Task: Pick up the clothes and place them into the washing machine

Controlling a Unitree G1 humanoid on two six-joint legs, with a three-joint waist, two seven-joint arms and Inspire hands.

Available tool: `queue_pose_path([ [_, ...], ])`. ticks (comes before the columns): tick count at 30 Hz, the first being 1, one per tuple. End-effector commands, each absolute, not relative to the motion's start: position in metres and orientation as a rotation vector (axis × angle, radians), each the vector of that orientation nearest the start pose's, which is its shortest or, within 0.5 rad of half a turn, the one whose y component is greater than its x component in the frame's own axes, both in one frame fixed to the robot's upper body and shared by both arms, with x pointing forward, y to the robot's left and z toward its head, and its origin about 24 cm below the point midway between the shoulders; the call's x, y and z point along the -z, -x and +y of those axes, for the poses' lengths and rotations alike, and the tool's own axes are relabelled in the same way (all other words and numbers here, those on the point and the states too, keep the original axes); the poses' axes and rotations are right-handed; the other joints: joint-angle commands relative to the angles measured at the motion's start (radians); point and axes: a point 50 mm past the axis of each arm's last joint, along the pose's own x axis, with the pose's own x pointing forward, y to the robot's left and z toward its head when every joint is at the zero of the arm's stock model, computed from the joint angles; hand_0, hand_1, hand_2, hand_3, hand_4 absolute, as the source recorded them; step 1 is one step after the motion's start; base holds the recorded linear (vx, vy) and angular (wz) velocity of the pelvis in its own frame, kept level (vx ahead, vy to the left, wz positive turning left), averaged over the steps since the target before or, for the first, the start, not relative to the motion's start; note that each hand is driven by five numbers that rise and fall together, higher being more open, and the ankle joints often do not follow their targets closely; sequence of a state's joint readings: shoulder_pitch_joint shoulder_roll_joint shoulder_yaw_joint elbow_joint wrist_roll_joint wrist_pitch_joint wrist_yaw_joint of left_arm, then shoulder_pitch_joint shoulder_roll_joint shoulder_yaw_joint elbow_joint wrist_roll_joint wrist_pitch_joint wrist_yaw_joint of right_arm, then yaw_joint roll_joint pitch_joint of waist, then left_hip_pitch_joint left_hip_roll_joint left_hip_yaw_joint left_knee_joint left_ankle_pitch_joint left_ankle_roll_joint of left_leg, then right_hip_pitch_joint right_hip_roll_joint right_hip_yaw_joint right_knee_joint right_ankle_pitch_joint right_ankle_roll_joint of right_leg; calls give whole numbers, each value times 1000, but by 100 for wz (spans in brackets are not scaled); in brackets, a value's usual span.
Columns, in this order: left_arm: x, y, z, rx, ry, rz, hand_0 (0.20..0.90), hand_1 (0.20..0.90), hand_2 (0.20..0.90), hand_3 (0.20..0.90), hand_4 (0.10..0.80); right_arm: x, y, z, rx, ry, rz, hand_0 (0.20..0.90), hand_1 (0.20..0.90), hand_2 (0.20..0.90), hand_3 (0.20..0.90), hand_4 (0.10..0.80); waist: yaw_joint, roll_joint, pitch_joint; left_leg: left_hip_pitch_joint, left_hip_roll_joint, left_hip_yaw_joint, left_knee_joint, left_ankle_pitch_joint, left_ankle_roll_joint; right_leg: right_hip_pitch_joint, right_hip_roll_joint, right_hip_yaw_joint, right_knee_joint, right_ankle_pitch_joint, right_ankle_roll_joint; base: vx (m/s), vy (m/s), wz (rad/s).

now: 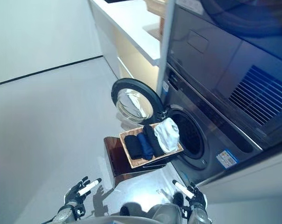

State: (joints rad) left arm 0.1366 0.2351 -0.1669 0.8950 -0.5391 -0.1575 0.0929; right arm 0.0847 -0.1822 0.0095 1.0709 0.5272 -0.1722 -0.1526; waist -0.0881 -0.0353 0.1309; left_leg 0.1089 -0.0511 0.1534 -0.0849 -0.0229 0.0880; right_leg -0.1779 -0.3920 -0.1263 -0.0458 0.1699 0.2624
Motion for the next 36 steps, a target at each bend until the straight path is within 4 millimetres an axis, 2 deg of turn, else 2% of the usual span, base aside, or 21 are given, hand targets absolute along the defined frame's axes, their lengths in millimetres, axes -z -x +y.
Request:
queue_pose_path([
  [1,115,-152,237,-347,133,674,900,900,900,900,800,134,-126,-250,563,-166,797,900,900,900,900,800,-23,-29,16,69,72,-107,74,-105,-129,-23,20,44,12,216,-1,265,-108,32],
  [4,116,-150,236,-344,139,680,900,900,900,900,800,137,-119,-249,566,-169,817,900,900,900,900,800,-27,-34,12,97,78,-126,60,-113,-131,-27,42,64,12,224,-1,196,-68,39],
  [5,119,-146,234,-345,146,692,900,900,900,900,800,139,-113,-250,575,-174,834,900,900,900,900,800,-34,-40,2,123,85,-150,48,-123,-133,-32,78,89,24,208,-1,238,-70,33],
  [7,119,-145,233,-346,153,696,900,900,900,900,800,141,-109,-251,578,-170,853,900,900,900,900,800,-35,-43,-4,140,90,-172,45,-128,-134,-41,104,106,51,189,-1,246,-89,13],
  [8,119,-145,233,-353,160,695,900,900,900,900,800,142,-107,-250,577,-169,861,900,900,900,900,800,-31,-41,-6,146,100,-179,47,-133,-137,-44,116,92,76,143,-7,151,-117,9],
  [9,119,-146,232,-356,168,689,900,900,900,900,800,143,-106,-249,574,-169,868,900,900,900,900,800,-17,-38,-13,155,117,-183,45,-127,-143,-48,117,42,105,107,-14,197,-182,12],
  [10,123,-141,231,-358,170,716,900,900,900,900,800,142,-106,-252,567,-155,874,900,900,900,900,800,-25,-36,-27,168,135,-194,42,-138,-148,-38,143,59,114,87,-26,150,-164,17],
  [11,123,-141,230,-358,170,716,900,900,900,900,800,142,-106,-252,567,-154,874,900,900,900,900,800,-26,-34,-27,168,137,-195,42,-140,-149,-37,145,58,115,85,-26,167,-143,21],
  [13,123,-144,225,-357,196,710,900,900,900,900,800,139,-112,-258,567,-135,854,900,900,900,900,800,-25,-18,-33,154,171,-210,71,-115,-168,-39,171,43,142,44,-43,94,-97,17],
  [17,122,-150,222,-334,187,701,900,900,900,900,800,138,-111,-264,579,-119,854,900,900,900,900,800,-28,-3,-38,139,224,-215,77,-81,-200,-36,193,13,162,0,-63,76,-118,19],
  [20,120,-154,218,-313,188,687,900,900,900,900,800,137,-112,-267,581,-109,847,900,900,900,900,800,-35,12,-33,130,247,-212,74,-43,-215,-40,200,-6,169,-12,-72,53,-86,22],
  [24,122,-152,217,-309,180,703,900,900,900,900,800,138,-108,-267,577,-110,861,900,900,900,900,800,-44,35,-27,118,275,-210,79,13,-231,-68,225,-2,201,-42,-91,46,-86,7],
  [27,122,-153,218,-315,188,696,900,900,900,900,800,140,-103,-268,589,-113,880,900,900,900,900,800,-49,46,-21,74,301,-208,187,88,-242,-67,257,1,223,-85,-125,43,-132,2],
  [30,120,-158,214,-292,196,687,900,900,900,900,800,139,-100,-274,616,-104,878,900,900,900,900,800,-36,24,9,-42,291,-191,414,169,-223,15,274,-3,210,-126,-175,99,-213,27],
  [31,120,-160,210,-279,200,690,900,900,900,900,800,138,-102,-278,628,-95,874,900,900,900,900,800,-28,12,25,-101,291,-160,448,193,-214,53,275,-10,201,-138,-187,162,-161,29],
  [34,120,-161,208,-272,198,692,900,900,900,900,800,135,-107,-281,629,-86,859,900,900,900,900,800,-5,1,33,-190,271,-147,391,152,-203,100,263,-2,177,-154,-179,182,-33,28],
  [35,121,-160,211,-283,196,695,900,900,900,900,800,133,-110,-282,618,-74,852,900,900,900,900,800,15,-1,32,-241,267,-141,324,144,-208,131,266,14,164,-165,-171,257,0,4],
  [36,121,-160,211,-284,196,695,900,900,900,900,800,133,-110,-282,618,-74,853,900,900,900,900,800,17,-2,35,-236,267,-138,325,141,-208,134,266,16,166,-167,-170,277,43,-6],
])
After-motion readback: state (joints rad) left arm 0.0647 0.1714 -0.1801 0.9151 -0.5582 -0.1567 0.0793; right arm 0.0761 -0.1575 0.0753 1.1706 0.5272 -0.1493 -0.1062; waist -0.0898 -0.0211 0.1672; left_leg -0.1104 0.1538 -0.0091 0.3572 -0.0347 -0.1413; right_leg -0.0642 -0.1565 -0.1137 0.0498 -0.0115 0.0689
